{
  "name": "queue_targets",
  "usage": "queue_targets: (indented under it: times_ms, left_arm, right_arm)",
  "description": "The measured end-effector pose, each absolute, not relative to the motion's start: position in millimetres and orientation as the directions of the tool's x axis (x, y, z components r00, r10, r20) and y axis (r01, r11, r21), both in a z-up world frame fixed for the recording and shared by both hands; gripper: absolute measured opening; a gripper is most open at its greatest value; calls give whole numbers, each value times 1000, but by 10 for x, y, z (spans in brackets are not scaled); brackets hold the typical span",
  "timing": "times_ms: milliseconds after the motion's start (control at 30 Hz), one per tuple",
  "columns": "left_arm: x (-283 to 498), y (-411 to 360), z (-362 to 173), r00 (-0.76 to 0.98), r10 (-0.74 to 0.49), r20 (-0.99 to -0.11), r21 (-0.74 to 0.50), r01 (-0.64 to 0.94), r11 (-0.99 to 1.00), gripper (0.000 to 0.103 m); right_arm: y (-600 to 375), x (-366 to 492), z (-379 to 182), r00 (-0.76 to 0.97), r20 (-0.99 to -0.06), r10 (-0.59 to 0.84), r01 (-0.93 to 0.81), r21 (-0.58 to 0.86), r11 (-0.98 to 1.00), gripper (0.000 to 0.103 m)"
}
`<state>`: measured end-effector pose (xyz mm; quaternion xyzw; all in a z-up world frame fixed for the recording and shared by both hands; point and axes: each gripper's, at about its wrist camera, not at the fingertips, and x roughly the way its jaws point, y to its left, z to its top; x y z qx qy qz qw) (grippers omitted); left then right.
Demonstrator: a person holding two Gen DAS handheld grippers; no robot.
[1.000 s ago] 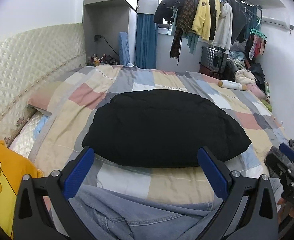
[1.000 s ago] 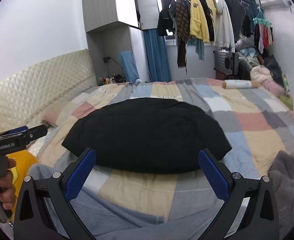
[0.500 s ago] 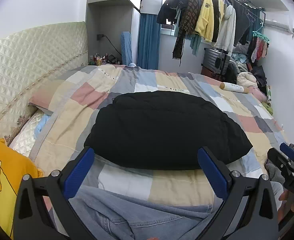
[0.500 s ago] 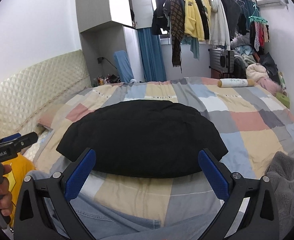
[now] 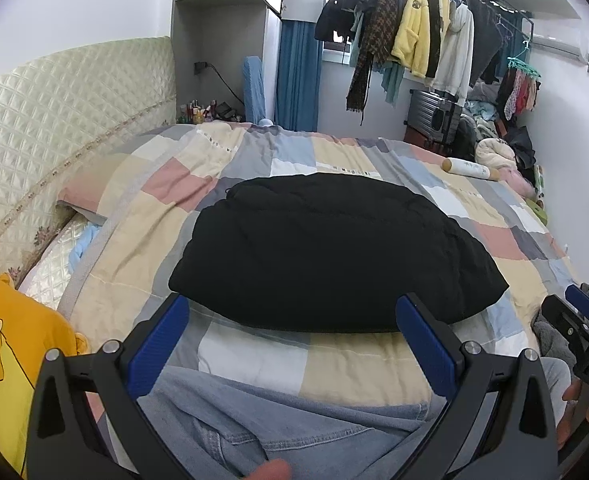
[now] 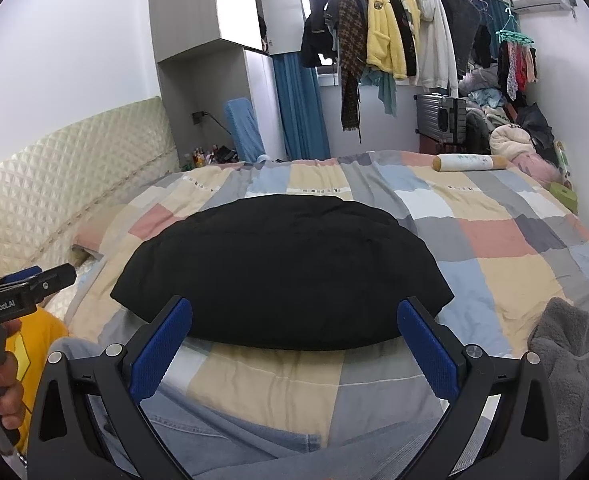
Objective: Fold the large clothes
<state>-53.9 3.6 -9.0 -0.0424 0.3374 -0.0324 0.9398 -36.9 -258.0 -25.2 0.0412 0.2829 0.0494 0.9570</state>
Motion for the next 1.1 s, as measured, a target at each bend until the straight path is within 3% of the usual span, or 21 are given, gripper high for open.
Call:
queue_targets:
  times_ms: [1100]
  left_arm:
    - [-604,-83,-19,785,-93,-612,-70,64,996,103]
  right_arm:
    - [-2554,-424,-286,833,-544,101,-58,97,994,103]
